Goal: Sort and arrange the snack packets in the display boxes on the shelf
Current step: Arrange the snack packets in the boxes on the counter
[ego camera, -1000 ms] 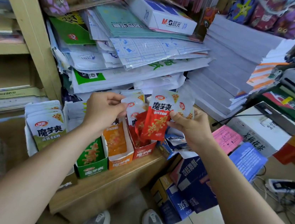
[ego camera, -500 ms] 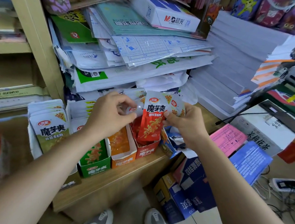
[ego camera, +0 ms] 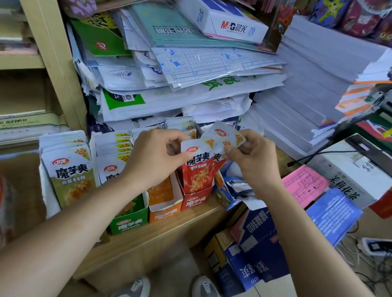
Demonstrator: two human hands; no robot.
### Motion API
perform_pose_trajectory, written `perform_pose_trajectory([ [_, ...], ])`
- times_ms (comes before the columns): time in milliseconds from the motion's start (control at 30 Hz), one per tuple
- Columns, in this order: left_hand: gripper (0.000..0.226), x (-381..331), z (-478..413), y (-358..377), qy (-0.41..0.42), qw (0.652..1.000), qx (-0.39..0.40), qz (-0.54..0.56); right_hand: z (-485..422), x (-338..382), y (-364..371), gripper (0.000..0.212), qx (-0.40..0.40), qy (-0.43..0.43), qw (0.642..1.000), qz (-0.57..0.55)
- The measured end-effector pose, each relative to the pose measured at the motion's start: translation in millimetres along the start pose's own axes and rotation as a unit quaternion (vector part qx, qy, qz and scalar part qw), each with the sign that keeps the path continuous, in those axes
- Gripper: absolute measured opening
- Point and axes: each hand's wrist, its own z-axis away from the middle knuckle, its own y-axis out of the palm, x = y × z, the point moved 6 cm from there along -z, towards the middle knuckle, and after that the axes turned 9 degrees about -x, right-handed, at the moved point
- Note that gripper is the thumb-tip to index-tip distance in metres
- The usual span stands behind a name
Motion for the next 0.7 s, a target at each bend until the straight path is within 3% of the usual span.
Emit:
perform_pose_trajectory([
  [167, 0.007, -14.8, 6.6, -5.5, 0.030, 0.996, -0.029, 0.080, -3.5, 13.6, -6.3, 0.006, -0.065, -0.020, 0.993, -0.099],
  [267, 0.009, -16.9, 9.4, 2.6, 0.030, 0.997, 0.040, 0.056, -4.7, 20.0, -5.1, 0.002, -0.050, -0.024, 0.990, -0.126],
  [333, 0.010, -10.0, 12.5, 13.0, 0.021, 0.994, 0.105, 0.000, -4.1, 16.6, 0.8, 0.011, -0.016, -0.018, 0.994, -0.109],
  [400, 0.010, -4.9, 15.4, 15.7, 0.023, 0.992, 0.120, -0.038, -2.0, 12.3, 6.5, 0.015, 0.018, -0.015, 0.996, -0.092],
  [600, 0.044, -9.0, 8.6, -8.7, 0.038, 0.999, -0.028, -0.019, -3.4, 8.7, 6.8, 0.007, 0.020, 0.032, 0.980, -0.194],
  [700, 0.059, -6.7, 6.9, -8.1, 0.031, 0.999, -0.028, -0.032, -0.3, 0.7, 15.4, 0.004, 0.075, 0.053, 0.980, -0.177],
])
